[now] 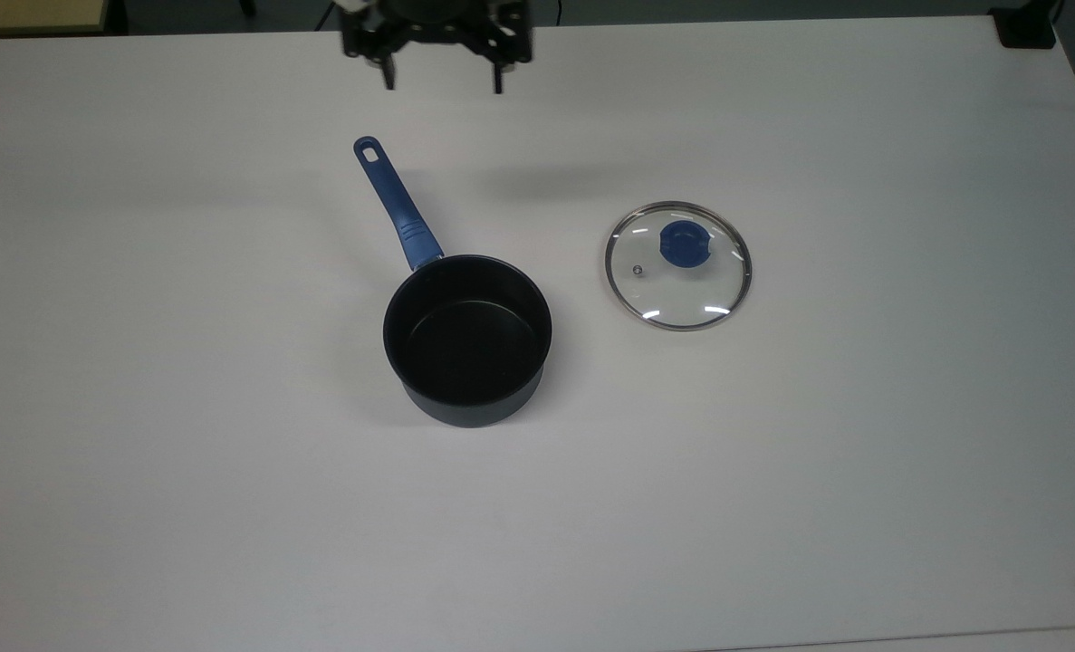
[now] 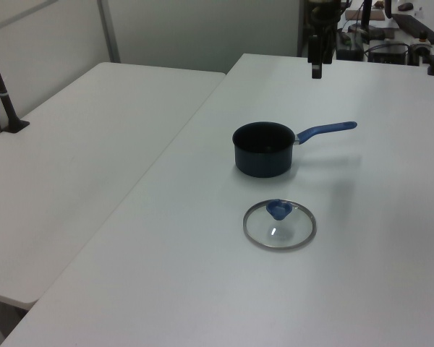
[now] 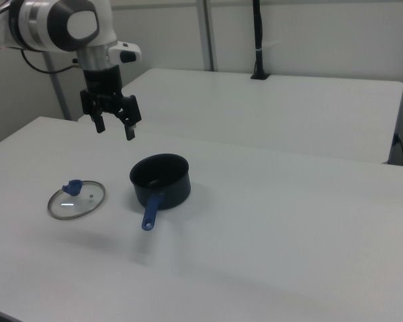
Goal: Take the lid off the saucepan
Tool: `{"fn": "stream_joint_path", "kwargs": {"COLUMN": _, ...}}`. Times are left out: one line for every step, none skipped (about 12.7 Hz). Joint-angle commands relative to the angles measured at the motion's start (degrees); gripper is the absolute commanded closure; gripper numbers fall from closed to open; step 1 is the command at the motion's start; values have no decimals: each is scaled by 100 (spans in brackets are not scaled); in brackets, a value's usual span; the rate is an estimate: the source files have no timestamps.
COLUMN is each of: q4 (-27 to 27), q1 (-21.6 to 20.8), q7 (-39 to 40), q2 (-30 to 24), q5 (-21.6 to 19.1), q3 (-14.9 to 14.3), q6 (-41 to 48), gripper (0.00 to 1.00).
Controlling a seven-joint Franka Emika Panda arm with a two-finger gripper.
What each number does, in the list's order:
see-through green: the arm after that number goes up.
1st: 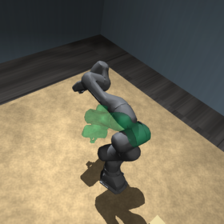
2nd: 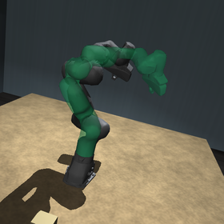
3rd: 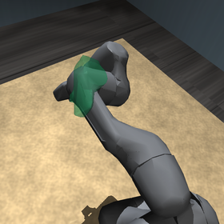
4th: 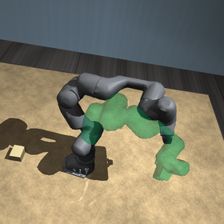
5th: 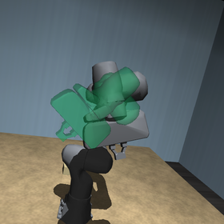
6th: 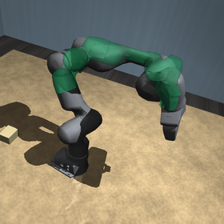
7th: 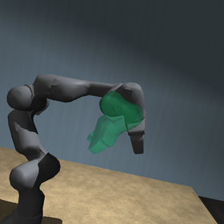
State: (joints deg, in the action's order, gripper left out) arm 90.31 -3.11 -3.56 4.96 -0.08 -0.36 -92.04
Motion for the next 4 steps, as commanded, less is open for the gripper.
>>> {"fn": "stream_joint_path", "kwargs": {"q4": 145, "q1": -84, "q7": 57, "q2": -83, "q5": 0, "q3": -165, "q6": 2, "gripper": 0}}
{"fn": "stream_joint_path", "kwargs": {"q4": 145, "q1": -84, "q7": 74, "q2": -83, "q5": 17, "q3": -183, "q6": 2, "gripper": 0}}
{"fn": "stream_joint_path", "kwargs": {"q4": 136, "q1": -41, "q7": 74, "q2": -92, "q5": 17, "q3": -183, "q6": -16, "gripper": 0}}
{"fn": "stream_joint_path", "kwargs": {"q4": 136, "q1": -23, "q7": 83, "q2": -92, "q5": 17, "q3": -183, "q6": -33, "gripper": 0}}
